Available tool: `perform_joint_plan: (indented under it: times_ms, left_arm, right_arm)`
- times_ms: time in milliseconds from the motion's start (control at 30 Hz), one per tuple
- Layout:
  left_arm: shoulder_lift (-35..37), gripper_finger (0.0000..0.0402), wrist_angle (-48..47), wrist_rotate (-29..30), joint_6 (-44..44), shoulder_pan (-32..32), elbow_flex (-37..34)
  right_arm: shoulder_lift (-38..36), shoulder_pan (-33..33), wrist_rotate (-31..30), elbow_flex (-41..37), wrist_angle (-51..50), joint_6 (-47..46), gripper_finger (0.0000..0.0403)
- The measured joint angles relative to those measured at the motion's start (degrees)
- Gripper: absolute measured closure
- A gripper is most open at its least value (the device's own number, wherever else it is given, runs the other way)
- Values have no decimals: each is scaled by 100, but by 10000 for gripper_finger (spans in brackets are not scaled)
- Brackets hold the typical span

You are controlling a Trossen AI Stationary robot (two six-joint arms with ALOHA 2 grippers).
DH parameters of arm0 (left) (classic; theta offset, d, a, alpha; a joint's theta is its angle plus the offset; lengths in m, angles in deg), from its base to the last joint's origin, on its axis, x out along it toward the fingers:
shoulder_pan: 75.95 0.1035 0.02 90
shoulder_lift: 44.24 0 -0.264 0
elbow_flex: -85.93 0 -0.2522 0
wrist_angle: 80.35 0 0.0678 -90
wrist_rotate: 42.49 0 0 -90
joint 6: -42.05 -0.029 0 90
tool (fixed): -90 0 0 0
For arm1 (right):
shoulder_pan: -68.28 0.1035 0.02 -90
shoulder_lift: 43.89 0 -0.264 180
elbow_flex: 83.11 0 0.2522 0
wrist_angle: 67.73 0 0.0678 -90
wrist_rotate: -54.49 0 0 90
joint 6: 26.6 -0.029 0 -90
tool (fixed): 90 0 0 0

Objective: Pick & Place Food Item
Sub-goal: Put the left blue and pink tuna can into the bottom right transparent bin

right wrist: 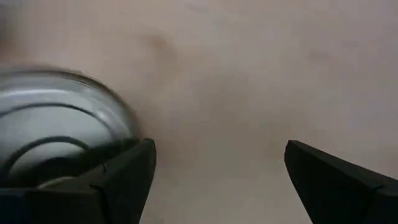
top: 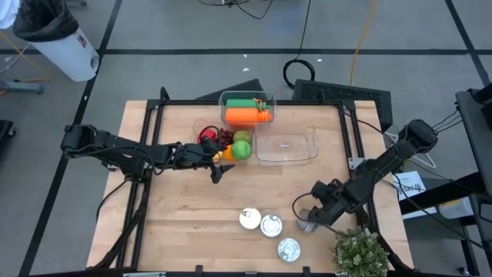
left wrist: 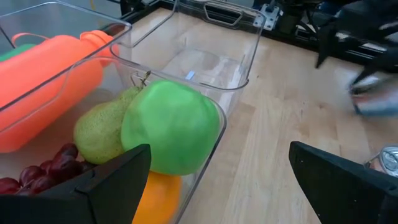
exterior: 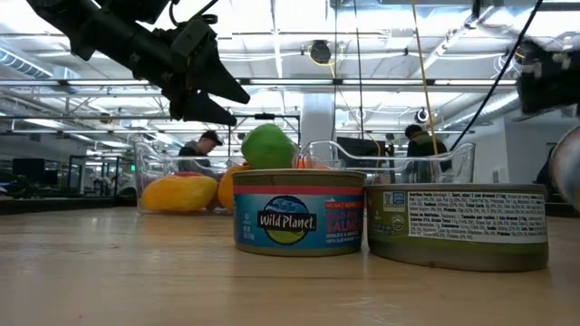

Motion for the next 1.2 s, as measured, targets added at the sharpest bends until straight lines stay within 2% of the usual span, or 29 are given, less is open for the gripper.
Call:
perform_joint_plan:
  times_ms: [367, 600, 767, 933, 1067, 1200]
  left_arm:
    - [0, 9, -7, 0, 2, 0, 0]
    - [0, 9, -11, 0, 2, 0, 0]
    - [0, 9, -11, 0, 2, 0, 0]
    - [0, 9, -11, 0, 2, 0, 0]
    - [0, 9, -11, 0, 4, -1, 0]
    - [0, 9, -11, 0, 5, 0, 0]
  right_arm:
    - [-30, -367, -143, -7, -732, 2, 67]
    - [-535, -516, -164, -3, -1080, 0, 67]
    - [-1110, -481, -165, -1, -824, -164, 67]
    - [-1546, -159, -165, 3, -121, -381, 67]
    - [-1507, 178, -173, 9, 554, -633, 67]
    - [-1058, 466, -137, 170, 785, -1054, 67]
